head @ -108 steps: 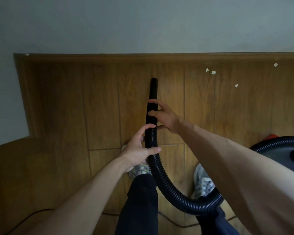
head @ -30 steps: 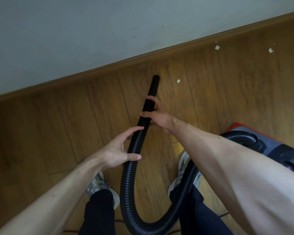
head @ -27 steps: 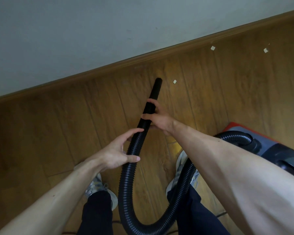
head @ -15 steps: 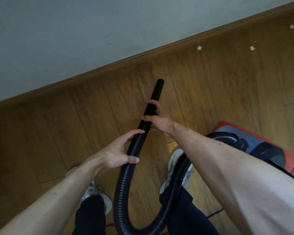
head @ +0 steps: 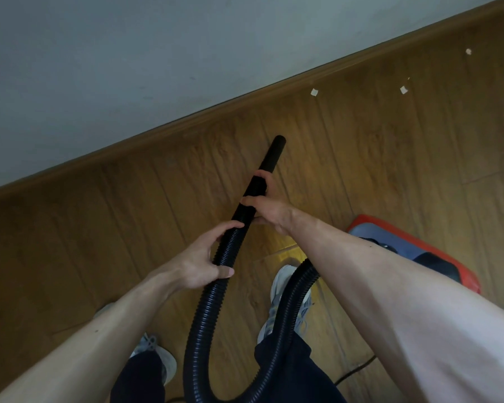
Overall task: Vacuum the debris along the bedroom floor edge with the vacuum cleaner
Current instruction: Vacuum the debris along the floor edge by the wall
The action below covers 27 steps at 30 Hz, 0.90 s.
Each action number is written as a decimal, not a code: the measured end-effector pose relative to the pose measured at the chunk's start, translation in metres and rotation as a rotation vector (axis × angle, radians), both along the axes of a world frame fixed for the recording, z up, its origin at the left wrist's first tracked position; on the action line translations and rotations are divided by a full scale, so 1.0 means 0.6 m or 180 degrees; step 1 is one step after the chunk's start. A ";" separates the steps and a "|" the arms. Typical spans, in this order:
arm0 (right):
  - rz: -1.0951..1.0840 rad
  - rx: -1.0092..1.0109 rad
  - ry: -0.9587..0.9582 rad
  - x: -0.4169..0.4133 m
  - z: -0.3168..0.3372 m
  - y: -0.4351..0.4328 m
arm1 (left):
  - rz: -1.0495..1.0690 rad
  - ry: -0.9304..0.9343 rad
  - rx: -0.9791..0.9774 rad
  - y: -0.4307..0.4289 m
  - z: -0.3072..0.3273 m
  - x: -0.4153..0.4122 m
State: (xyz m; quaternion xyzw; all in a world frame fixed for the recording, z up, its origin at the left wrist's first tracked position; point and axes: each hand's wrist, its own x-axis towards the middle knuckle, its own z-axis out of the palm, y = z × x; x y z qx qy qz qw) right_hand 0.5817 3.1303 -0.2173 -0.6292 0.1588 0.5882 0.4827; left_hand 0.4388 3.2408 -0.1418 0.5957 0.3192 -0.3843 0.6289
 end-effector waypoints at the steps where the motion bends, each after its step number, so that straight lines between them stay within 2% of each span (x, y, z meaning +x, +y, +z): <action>1: -0.0004 -0.0014 -0.0003 0.005 -0.001 -0.001 | 0.0011 0.0011 -0.0005 -0.002 -0.001 0.004; 27: 0.0068 -0.0032 -0.0410 0.175 -0.013 -0.036 | -0.0557 -0.0119 0.0217 -0.040 -0.008 0.182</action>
